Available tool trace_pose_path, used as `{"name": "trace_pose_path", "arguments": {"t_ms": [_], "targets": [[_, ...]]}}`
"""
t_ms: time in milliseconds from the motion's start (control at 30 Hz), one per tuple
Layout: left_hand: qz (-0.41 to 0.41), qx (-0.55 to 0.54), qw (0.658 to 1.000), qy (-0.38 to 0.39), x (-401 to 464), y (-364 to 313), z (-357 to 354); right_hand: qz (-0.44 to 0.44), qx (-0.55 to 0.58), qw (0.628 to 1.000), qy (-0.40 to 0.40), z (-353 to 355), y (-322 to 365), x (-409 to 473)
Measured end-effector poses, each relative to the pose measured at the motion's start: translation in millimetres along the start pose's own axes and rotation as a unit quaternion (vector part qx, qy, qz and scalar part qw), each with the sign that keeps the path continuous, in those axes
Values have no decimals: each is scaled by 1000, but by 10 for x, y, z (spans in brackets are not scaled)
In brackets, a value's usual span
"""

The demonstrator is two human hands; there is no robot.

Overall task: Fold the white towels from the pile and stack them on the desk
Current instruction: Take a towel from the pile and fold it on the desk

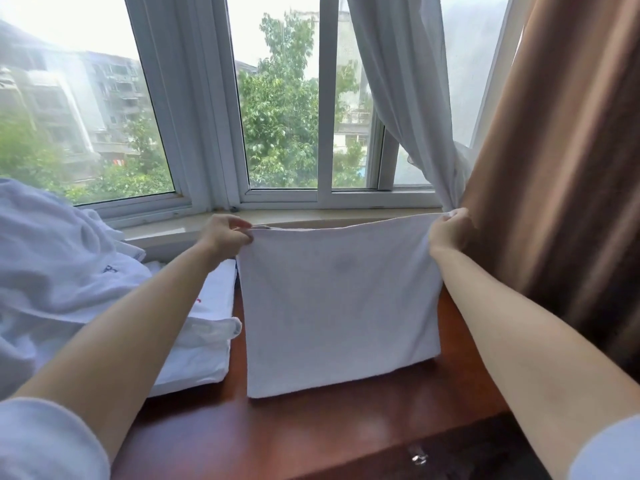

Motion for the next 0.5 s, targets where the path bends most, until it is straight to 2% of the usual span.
{"name": "trace_pose_path", "arguments": {"t_ms": [67, 233, 400, 500], "targets": [[-10, 6, 1000, -22, -83, -14, 23, 5, 8, 1000, -9, 84, 39, -71], [-33, 100, 991, -87, -440, -128, 233, 26, 19, 999, -21, 436, 131, -238], [-64, 6, 987, -150, -572, -521, 535, 41, 32, 997, -48, 823, 366, -220], [-80, 11, 986, -144, -581, -642, 575, 48, 36, 997, -50, 895, 441, -190]]}}
Point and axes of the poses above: each hand's wrist, its own x-axis towards the middle knuckle, its own z-axis out of the back of the hand, y = z × x, the point moved 6 cm from there along x, towards the middle knuckle, and after that the axes turned 4 degrees about z, right-handed, at the moved point
